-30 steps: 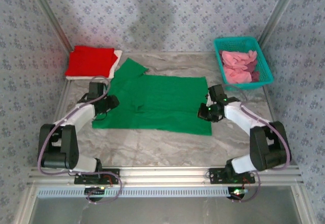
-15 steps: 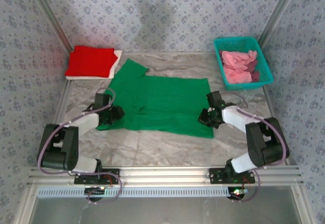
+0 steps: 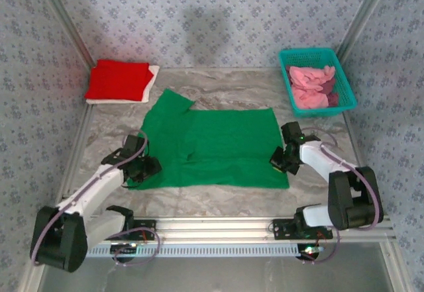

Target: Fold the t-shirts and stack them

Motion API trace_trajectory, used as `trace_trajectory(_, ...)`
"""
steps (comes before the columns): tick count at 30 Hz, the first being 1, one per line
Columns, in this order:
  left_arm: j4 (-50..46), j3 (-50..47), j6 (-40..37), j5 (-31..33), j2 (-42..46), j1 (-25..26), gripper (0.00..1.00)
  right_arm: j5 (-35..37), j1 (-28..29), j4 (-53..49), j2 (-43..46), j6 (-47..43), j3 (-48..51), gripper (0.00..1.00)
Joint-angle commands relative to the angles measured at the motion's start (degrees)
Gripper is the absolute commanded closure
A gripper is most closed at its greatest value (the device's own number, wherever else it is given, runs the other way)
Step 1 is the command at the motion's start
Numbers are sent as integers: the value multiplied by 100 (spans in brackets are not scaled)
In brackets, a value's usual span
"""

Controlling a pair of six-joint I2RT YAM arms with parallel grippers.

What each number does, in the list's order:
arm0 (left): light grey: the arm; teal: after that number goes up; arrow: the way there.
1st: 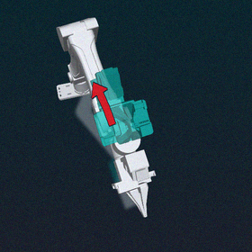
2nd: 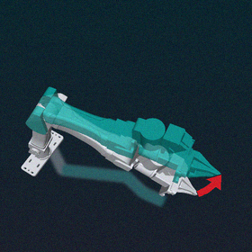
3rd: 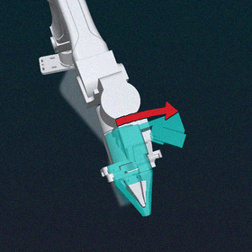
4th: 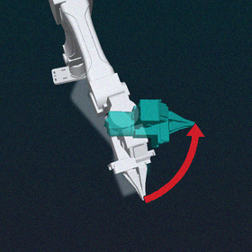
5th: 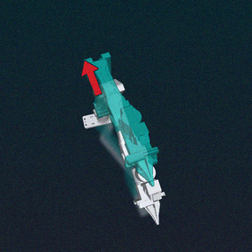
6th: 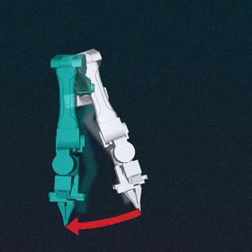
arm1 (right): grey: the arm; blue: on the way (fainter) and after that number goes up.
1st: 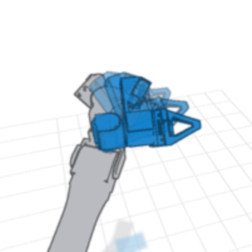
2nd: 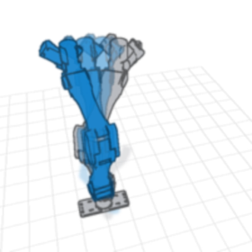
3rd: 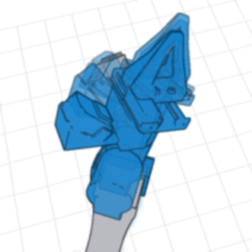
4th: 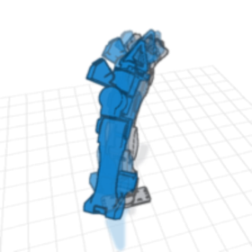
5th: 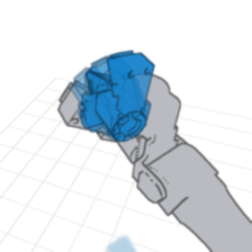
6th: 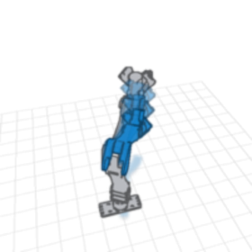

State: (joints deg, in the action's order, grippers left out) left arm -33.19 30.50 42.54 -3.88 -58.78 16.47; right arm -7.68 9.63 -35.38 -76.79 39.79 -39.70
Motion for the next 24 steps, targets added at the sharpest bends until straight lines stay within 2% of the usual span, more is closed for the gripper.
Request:
trace_trajectory(1, -194, 539, -423, 230, 10, -162, 52, -187, 174, -12, 265, -189, -580, 86)
trace_trajectory(4, 101, 1280, -875, -131, -607, -131, 53, -365, 594, 275, 130, -324, -1039, 79)
trace_trajectory(7, -77, 2149, -1322, 171, -1465, 174, 52, -1080, 868, 905, -312, -328, -1368, 73)
trace_trajectory(9, -20, 2397, -1398, 212, -1801, 200, 52, -1618, 1189, 1135, -875, -300, -1815, 72)
trace_trajectory(15, 1023, 1523, -786, 146, -1357, -260, 53, -2152, 2343, 2153, -2294, 813, -2661, 67)
trace_trajectory(18, 1369, 1039, -651, -93, -1247, -583, 53, -2444, 2603, 2347, -2942, 1244, -3056, 63)
trace_trajectory(24, 1378, 805, -882, -104, -1302, -751, 53, -2721, 2871, 2981, -3511, 1970, -3174, 60)
